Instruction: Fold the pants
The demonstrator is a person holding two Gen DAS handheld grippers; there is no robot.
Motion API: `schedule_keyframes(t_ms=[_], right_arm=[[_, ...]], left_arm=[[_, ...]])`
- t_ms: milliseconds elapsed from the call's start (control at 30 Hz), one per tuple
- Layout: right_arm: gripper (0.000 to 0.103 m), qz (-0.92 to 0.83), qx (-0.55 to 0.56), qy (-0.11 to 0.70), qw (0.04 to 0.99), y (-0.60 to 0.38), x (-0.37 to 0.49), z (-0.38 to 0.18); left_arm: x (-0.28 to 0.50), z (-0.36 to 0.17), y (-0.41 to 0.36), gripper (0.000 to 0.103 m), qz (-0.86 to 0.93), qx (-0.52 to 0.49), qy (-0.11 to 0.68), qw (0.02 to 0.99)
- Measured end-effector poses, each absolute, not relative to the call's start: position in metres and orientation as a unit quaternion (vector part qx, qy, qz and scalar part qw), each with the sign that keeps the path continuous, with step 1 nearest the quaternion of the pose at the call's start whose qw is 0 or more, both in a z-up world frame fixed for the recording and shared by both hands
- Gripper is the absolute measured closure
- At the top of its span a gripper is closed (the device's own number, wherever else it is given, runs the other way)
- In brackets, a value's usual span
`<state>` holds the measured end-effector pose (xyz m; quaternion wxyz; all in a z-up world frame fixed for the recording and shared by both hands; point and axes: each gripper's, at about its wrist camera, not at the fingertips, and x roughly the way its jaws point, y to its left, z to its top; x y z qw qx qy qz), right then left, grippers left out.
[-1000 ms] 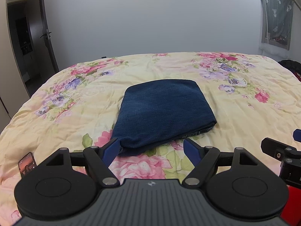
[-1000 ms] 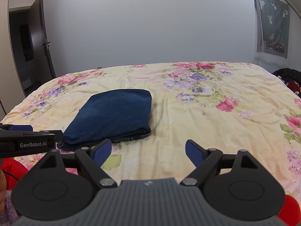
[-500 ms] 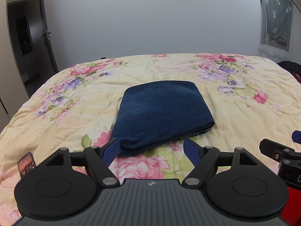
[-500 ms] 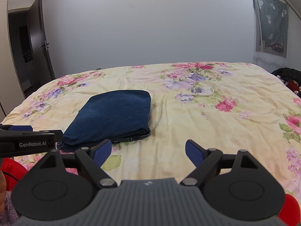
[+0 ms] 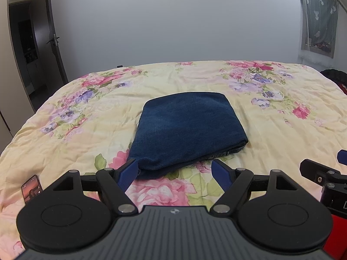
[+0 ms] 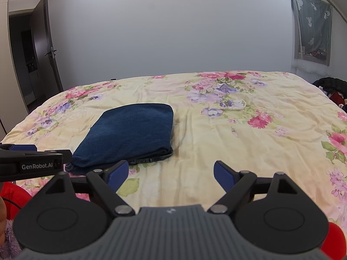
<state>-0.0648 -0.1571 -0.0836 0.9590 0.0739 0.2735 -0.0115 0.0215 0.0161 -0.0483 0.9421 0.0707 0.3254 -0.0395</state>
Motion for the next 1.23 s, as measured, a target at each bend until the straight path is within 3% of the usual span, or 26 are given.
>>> schedule_keyframes(t_ms=[1233], right_arm=[[0.021,-0.019,0.078,0.291,0.953,-0.1562,-0.059,-0.0902]], left_arm=[[0.018,-0.0451,0.0128,0.013,-0.044,0.076,0.309,0.947]])
